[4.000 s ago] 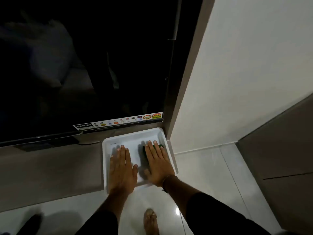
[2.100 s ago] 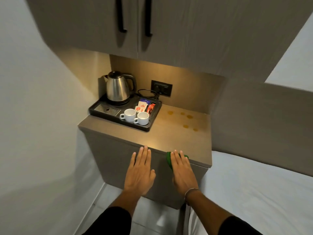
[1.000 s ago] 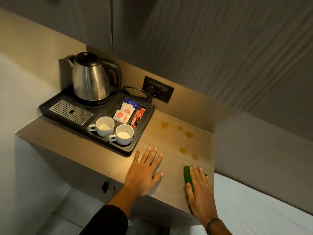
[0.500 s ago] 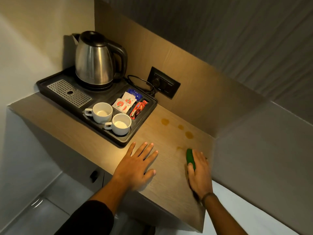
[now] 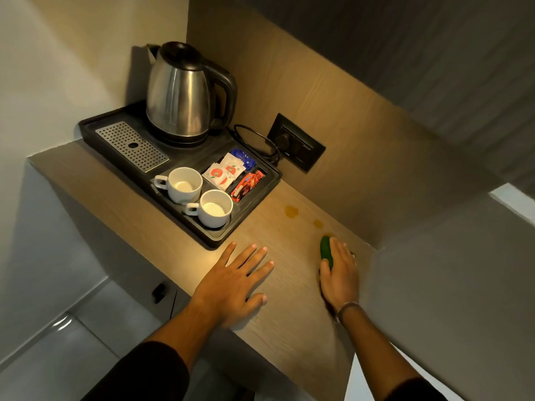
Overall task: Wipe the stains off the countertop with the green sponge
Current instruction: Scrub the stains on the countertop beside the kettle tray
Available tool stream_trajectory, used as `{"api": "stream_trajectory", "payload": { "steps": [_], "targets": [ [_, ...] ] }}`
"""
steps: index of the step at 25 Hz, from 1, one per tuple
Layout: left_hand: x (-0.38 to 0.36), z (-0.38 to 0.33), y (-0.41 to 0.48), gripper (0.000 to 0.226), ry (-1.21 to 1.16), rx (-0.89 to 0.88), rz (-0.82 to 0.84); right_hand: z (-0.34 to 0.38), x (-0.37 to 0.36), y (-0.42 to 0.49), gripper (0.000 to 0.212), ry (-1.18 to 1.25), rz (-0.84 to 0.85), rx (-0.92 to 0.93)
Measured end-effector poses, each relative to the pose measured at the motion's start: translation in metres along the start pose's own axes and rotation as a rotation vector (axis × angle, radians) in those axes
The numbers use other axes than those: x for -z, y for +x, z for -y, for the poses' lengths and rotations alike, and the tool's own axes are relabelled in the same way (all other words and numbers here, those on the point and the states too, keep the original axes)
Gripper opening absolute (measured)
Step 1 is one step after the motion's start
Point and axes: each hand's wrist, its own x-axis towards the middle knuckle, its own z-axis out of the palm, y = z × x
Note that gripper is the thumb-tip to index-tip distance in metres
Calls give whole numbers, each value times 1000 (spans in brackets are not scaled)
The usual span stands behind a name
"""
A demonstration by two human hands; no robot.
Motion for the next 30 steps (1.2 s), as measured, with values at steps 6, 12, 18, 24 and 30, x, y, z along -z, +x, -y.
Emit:
{"api": "stream_trajectory", "payload": {
  "steps": [6, 12, 18, 24, 30],
  "targets": [
    [-3, 0, -1, 72, -12, 4, -16, -47, 6, -2, 58, -7, -16, 27],
    [-5, 2, -1, 72, 11, -3, -30, -26, -13, 18, 60, -24, 14, 125],
    [-5, 3, 0, 73, 22, -12, -13, -4, -4, 66, 59, 5, -38, -77],
    [-3, 2, -1, 72, 8, -10, -5, -20, -6, 29, 63, -18, 0, 109],
    [0, 0, -2, 72, 11, -2, 8, 31, -23, 58, 62, 12, 50, 165]
  ]
}}
